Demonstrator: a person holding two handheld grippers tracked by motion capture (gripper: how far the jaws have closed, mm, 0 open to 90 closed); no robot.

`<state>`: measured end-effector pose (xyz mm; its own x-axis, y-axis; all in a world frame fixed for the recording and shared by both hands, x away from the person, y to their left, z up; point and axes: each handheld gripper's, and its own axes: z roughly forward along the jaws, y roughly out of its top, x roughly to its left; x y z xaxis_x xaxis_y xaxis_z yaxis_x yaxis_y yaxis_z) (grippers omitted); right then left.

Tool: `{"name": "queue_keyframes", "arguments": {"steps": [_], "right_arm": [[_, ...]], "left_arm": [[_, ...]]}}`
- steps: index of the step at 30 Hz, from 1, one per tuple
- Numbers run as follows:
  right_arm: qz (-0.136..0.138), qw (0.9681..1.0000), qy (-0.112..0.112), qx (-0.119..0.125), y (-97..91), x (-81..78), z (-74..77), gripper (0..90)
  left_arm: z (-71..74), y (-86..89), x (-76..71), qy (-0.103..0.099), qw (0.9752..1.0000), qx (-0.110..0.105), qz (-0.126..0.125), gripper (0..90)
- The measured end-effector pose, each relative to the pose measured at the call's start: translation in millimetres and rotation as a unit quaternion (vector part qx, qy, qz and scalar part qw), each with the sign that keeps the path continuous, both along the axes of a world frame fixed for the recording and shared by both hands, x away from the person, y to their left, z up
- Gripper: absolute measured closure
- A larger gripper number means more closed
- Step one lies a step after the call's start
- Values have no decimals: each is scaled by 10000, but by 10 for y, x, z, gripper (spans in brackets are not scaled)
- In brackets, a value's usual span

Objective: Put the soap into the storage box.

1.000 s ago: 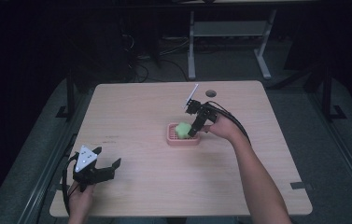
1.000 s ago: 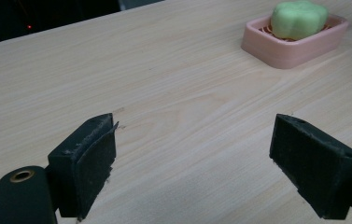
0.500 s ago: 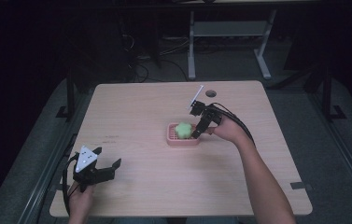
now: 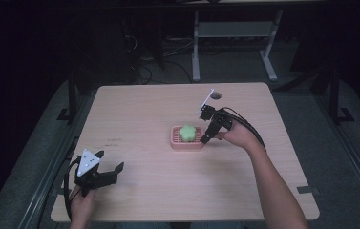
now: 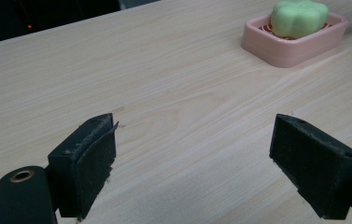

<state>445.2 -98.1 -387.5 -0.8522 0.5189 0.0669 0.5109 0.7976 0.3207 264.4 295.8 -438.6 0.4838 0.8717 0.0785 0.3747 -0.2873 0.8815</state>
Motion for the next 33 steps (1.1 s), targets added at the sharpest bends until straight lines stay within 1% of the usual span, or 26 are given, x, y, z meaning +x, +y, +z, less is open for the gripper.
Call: {"name": "queue_keyframes", "arguments": {"steps": [2, 6, 14, 15, 20, 22, 23, 25, 33], "right_arm": [[-18, 10000, 32, -11, -12, -11, -3, 241], [-3, 10000, 17, -34, -30, -41, 15, 241], [7, 10000, -72, -8, -87, -84, 62, 241], [4, 10000, -93, -6, -98, -94, 56, 241], [-58, 10000, -24, 8, -192, -133, -16, 241], [-82, 9999, 37, -80, -223, -152, -45, 241], [-65, 10000, -13, -54, -241, -167, -50, 241], [-94, 10000, -7, 27, -277, -186, -56, 241], [-120, 9999, -28, 96, -389, -293, -83, 241]], "left_arm": [[-1, -1, -1, 3, 10000, 6, -1, 143], [-1, -1, 1, -1, 10000, 10, -3, 143], [1, -2, -2, 1, 10000, 24, -9, 143], [2, -2, -2, -5, 10000, 15, -4, 143], [-1, 5, -3, -10, 10000, 10, 14, 143], [-1, 4, -3, -3, 10000, 12, 14, 143], [-1, 2, -2, -4, 10000, 7, 17, 143], [1, -1, -3, -4, 10000, 24, 8, 143], [1, 0, -6, -4, 10000, 27, 11, 143]]}}
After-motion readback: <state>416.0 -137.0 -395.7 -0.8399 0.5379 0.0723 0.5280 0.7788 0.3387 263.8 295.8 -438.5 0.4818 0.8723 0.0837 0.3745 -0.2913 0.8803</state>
